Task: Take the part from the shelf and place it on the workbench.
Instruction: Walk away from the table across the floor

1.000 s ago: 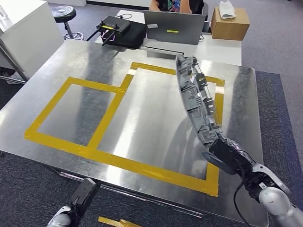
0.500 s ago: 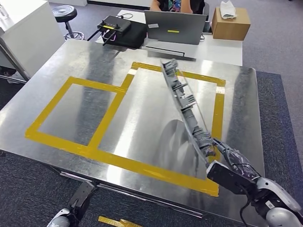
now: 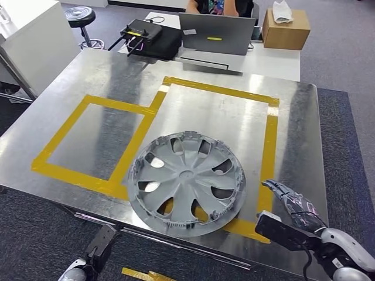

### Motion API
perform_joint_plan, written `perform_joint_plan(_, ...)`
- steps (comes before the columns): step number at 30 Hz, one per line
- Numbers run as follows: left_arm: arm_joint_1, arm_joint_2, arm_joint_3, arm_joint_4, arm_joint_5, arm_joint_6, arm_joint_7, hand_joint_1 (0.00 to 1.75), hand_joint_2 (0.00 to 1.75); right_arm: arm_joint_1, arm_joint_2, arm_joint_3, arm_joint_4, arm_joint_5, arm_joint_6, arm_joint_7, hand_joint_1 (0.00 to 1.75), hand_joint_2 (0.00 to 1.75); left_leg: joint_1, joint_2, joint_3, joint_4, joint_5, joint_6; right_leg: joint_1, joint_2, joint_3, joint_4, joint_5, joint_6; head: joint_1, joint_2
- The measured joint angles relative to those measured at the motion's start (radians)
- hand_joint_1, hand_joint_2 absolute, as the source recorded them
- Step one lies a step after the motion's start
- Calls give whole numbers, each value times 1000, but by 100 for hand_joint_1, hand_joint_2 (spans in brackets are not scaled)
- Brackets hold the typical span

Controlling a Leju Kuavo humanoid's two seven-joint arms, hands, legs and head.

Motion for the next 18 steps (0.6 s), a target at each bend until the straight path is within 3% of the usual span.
perform_joint_plan(5, 4, 0, 1, 0, 2, 5, 8, 0, 0, 19, -34, -16, -11, 44, 30, 34, 0, 0, 0, 0, 0, 0, 0, 0, 0, 0, 0, 0, 0, 0, 0, 0)
perform_joint_plan(18, 5, 0, 1, 0, 3, 6, 9, 0, 0, 21, -37, -20, -14, 51, 33, 39, 0, 0, 0, 0, 0, 0, 0, 0, 0, 0, 0, 0, 0, 0, 0, 0)
